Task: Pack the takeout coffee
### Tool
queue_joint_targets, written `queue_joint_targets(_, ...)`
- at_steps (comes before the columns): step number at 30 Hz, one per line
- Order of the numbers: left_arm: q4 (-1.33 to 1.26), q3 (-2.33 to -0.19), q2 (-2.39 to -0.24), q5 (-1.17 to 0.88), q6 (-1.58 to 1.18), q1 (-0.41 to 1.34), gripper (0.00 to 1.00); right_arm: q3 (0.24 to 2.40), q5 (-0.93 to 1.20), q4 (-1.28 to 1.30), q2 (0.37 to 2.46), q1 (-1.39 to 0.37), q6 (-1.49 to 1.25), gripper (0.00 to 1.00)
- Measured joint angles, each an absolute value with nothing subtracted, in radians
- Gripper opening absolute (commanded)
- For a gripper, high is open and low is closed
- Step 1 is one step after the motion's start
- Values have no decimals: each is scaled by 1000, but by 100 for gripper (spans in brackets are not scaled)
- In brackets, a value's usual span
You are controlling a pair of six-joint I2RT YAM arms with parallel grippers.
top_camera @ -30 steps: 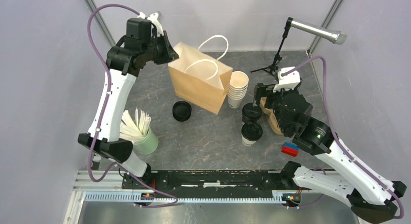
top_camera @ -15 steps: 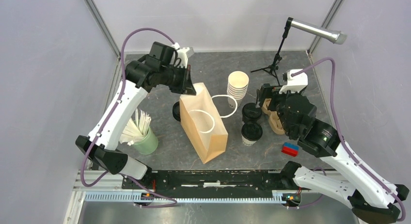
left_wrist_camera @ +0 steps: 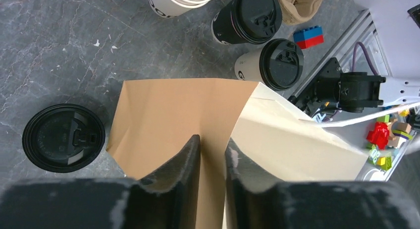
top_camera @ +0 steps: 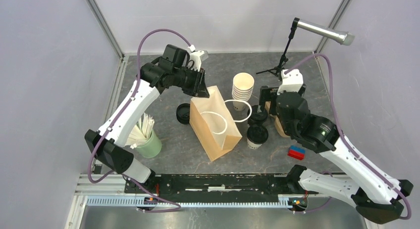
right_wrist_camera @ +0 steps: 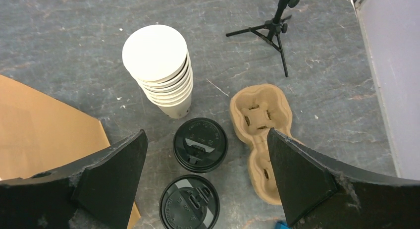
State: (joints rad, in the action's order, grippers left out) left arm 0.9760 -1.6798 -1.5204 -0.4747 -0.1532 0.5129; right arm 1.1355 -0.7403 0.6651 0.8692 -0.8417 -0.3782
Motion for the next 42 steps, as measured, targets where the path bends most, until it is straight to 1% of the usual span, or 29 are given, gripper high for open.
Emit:
queue_joint_targets(3,960,-1681,-1538,-474,-149,513,55,1196,-749,722,933,-834,-381,98)
queue_joint_targets(4,958,-1685,-1545,-474,-149,513,61,1209,-754,731,950,-830,-378,98)
queue_joint_targets(5,955,-1689,-1552,-474,-149,513,71,1218,-756,738,965,-821,-372,97)
queue_joint_targets(6,953,-1693,-1556,-474,-149,513,98,1221,-758,742,974,-810,-365,96)
queue_joint_targets(7,952,-1698,-1559,-473,-149,513,100,1221,-755,744,980,-794,-349,96)
queue_joint_targets(12,952,-1766,-1564,-430,-163,513,100,1221,-694,751,1018,-657,-277,95)
queue_joint_targets(15,951,-1816,-1560,-365,-207,513,100,1217,-611,750,1060,-550,-244,94)
queue_joint_targets(17,947,-1826,-1541,-313,-244,513,100,1208,-551,749,1090,-484,-222,92)
queue_joint_targets(19,948,-1826,-1509,-257,-280,513,100,1183,-484,741,1125,-416,-186,91)
queue_joint_targets(21,949,-1825,-1469,-225,-315,513,100,1150,-453,741,1160,-381,-146,88)
queue_joint_targets(24,966,-1815,-1403,-236,-359,511,100,1112,-426,746,1222,-361,-77,86)
queue_joint_targets(26,969,-1771,-1342,-248,-393,511,100,1078,-398,742,1237,-342,-35,81)
queue_joint_targets(28,971,-1702,-1275,-259,-426,511,100,1045,-363,739,1236,-305,2,79)
queue_joint_targets(29,968,-1659,-1237,-264,-440,511,100,1027,-337,735,1235,-278,19,75)
queue_joint_targets(32,970,-1557,-1143,-260,-485,511,100,986,-273,725,1239,-210,62,59)
queue_joint_targets(33,972,-1541,-1126,-253,-499,511,100,981,-253,724,1244,-193,76,57)
queue_joint_targets(38,982,-1530,-1097,-209,-537,511,100,981,-188,688,1275,-165,123,56)
queue_joint_targets(42,999,-1530,-1099,-184,-535,511,100,992,-170,681,1310,-165,157,61)
